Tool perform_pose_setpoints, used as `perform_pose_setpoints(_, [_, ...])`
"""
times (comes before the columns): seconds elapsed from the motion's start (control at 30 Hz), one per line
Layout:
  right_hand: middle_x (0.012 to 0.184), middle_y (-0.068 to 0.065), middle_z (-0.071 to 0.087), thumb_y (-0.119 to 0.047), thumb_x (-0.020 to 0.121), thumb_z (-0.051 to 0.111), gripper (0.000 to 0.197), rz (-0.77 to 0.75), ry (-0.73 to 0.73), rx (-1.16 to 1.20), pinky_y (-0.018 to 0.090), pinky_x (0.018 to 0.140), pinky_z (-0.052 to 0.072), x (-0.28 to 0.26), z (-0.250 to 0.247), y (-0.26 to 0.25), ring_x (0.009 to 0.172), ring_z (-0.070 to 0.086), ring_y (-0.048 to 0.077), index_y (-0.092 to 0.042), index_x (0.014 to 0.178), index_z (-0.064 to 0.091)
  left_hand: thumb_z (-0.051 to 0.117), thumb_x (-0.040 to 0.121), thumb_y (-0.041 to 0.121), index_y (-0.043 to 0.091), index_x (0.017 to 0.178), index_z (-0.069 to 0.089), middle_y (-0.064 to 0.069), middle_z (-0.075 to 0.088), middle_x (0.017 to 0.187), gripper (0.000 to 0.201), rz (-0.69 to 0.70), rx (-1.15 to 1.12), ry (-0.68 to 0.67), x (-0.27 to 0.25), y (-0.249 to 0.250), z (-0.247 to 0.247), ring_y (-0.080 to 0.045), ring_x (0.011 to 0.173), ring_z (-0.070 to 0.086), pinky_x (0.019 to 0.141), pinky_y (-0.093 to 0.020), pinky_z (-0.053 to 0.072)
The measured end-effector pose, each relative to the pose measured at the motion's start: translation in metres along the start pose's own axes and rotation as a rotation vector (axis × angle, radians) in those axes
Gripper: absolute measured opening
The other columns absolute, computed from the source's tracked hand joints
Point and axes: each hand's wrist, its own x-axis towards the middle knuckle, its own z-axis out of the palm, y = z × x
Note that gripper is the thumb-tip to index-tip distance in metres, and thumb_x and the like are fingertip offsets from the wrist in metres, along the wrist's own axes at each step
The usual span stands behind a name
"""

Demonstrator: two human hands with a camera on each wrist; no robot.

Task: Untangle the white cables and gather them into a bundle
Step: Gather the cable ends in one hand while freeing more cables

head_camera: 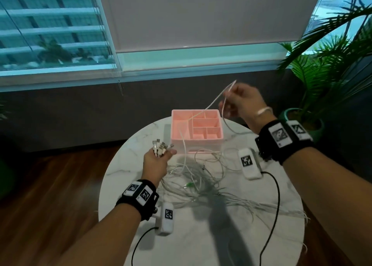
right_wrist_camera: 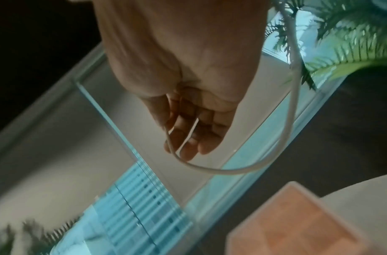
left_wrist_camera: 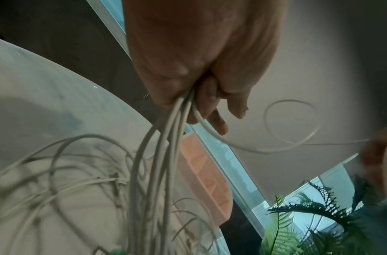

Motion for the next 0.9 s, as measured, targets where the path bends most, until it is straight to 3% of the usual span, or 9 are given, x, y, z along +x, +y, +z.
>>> perform_pose_setpoints(0.1, [0.078,0.003,0.071,-0.007,0.096,0.060,0.014,-0.010,-0.091,-0.390,0.018,0.059,0.051,-0.010,-0.004,0.046,0.063,0.065,0.004,-0.015,0.086,0.065,0.068,0.097,0.023,0.011,0.098,0.064,-0.007,0.069,0.076,0.013,-0.033,-0.109,0.043,0.004,0.015,0.001,-0.010,0.041,0.027,0.038,-0.019,0.022])
perform_pose_setpoints(0.23, [0.070,0.006,0.069,-0.012,0.095,0.059,0.012,0.248,-0.199,-0.690,0.038,0.060,0.054,-0.023,-0.020,0.111,0.058,0.059,0.021,-0.012,0.085,0.067,0.059,0.103,0.030,0.018,0.082,0.049,0.002,0.039,0.058,0.026,-0.065,-0.260,0.011,0.000,0.031,0.002,-0.009,0.041,0.023,0.038,-0.018,0.018])
perform_pose_setpoints(0.33, [0.071,0.008,0.068,-0.019,0.095,0.064,0.012,0.442,-0.318,-0.905,0.024,0.057,0.045,-0.035,-0.044,0.147,0.058,0.058,0.017,-0.008,0.092,0.067,0.055,0.104,0.035,0.023,0.073,0.033,0.003,0.024,0.058,0.040,-0.105,-0.351,0.016,-0.003,0.037,0.001,-0.008,0.042,0.018,0.038,-0.019,0.015])
perform_pose_setpoints(0.47, [0.115,0.009,0.069,-0.024,0.087,0.072,0.035,0.683,-0.437,-1.403,0.030,0.086,0.052,-0.045,-0.095,0.190,0.103,0.066,0.025,-0.009,0.118,0.068,0.054,0.104,0.039,0.023,0.074,0.034,0.005,0.021,0.059,0.040,-0.149,-0.494,0.016,-0.004,0.047,0.001,-0.008,0.043,0.016,0.036,-0.020,0.015])
perform_pose_setpoints(0.53, [0.127,0.006,0.061,-0.031,0.086,0.072,0.044,0.719,-0.453,-1.640,0.033,0.091,0.051,-0.050,-0.111,0.197,0.112,0.061,0.025,-0.015,0.126,0.064,0.053,0.104,0.040,0.023,0.075,0.035,0.006,0.021,0.059,0.038,-0.174,-0.567,0.005,-0.004,0.051,0.002,-0.007,0.043,0.016,0.034,-0.020,0.016])
perform_pose_setpoints(0.63, [0.118,0.006,0.057,-0.020,0.099,0.051,0.029,0.714,-0.432,-1.611,0.031,0.085,0.047,-0.053,-0.118,0.175,0.109,0.058,0.023,-0.014,0.126,0.062,0.052,0.105,0.040,0.023,0.075,0.037,0.006,0.020,0.058,0.037,-0.147,-0.565,-0.016,-0.005,0.058,0.009,-0.007,0.042,0.016,0.034,-0.020,0.017])
perform_pose_setpoints(0.7, [0.112,0.008,0.062,-0.013,0.099,0.052,0.026,0.753,-0.451,-1.469,0.031,0.084,0.053,-0.054,-0.118,0.165,0.099,0.063,0.023,-0.009,0.121,0.065,0.052,0.105,0.039,0.024,0.073,0.036,0.006,0.020,0.058,0.039,-0.112,-0.544,-0.022,-0.006,0.063,0.012,-0.007,0.042,0.016,0.034,-0.019,0.017])
perform_pose_setpoints(0.8, [0.101,0.014,0.074,0.001,0.091,0.060,0.017,0.850,-0.402,-0.969,0.029,0.054,0.053,-0.066,-0.119,0.167,0.068,0.070,0.026,-0.005,0.102,0.070,0.051,0.105,0.039,0.024,0.073,0.035,0.006,0.021,0.056,0.039,-0.078,-0.565,-0.007,-0.005,0.068,0.014,-0.007,0.041,0.016,0.034,-0.019,0.017])
perform_pose_setpoints(0.9, [0.105,0.016,0.071,0.006,0.095,0.049,0.024,0.898,-0.309,-0.828,0.018,0.038,0.044,-0.085,-0.121,0.168,0.062,0.064,0.025,0.000,0.101,0.072,0.051,0.105,0.040,0.023,0.074,0.033,0.006,0.022,0.055,0.040,-0.072,-0.586,0.019,-0.006,0.071,0.014,-0.006,0.041,0.017,0.034,-0.019,0.017])
